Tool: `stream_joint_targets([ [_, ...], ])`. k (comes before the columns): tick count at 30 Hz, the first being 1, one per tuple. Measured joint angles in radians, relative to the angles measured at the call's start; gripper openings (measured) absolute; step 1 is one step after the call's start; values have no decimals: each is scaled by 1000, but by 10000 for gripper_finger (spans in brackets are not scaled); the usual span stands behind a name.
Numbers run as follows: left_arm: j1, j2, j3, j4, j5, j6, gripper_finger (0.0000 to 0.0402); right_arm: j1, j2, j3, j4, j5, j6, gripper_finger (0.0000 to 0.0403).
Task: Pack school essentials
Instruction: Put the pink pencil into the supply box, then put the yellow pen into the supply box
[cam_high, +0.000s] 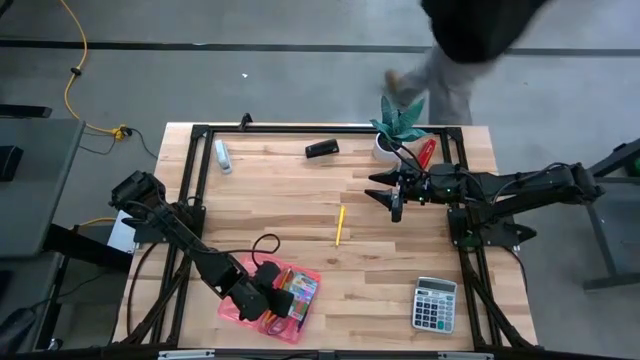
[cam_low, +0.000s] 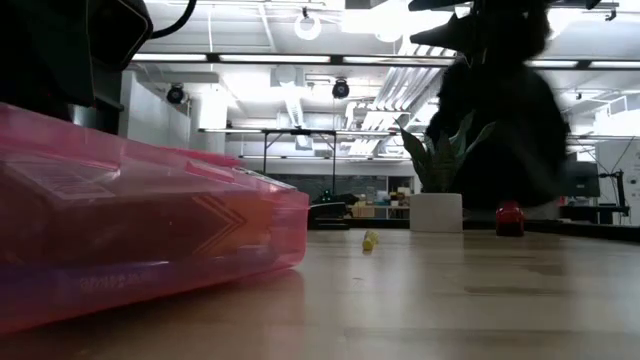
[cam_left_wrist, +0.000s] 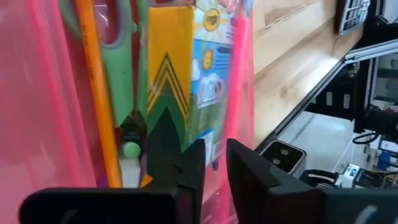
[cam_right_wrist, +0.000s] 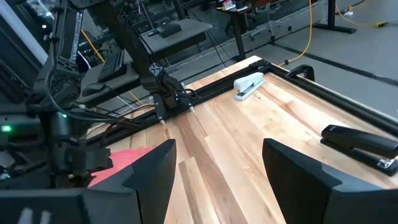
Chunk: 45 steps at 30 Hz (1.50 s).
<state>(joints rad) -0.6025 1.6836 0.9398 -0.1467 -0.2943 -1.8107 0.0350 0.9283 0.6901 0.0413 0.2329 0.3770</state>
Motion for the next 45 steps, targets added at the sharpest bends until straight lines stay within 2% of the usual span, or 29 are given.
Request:
stream_joint_targets([
  [10,6,-13,0,-54,-3,56,106,0,0,0,0,0,19,232],
  [17,55,-174,0,-175,-44,247,137,0,0,0,-4,-2,34,232],
  [20,91,-280,0,-192,-118,412,144,0,0,0,-2,-14,46,232],
  [24,182,-415,1,-174,-228,727,147,0,0,0,8,-54,71,232],
  [27,287,-499,0,-144,-239,985,148,1,0,0,9,-69,79,232],
  [32,492,-597,-1,31,-98,1417,148,1,0,0,40,-68,89,232],
  [35,595,-648,-28,229,13,1574,148,1,0,0,60,-68,88,232],
  [37,658,-681,-68,339,80,1616,148,1,0,0,74,-68,87,232],
  [40,722,-708,-151,469,144,1596,148,1,0,0,98,-46,86,232],
  [45,771,-733,-283,556,221,1533,148,0,0,0,108,-23,69,232],
])
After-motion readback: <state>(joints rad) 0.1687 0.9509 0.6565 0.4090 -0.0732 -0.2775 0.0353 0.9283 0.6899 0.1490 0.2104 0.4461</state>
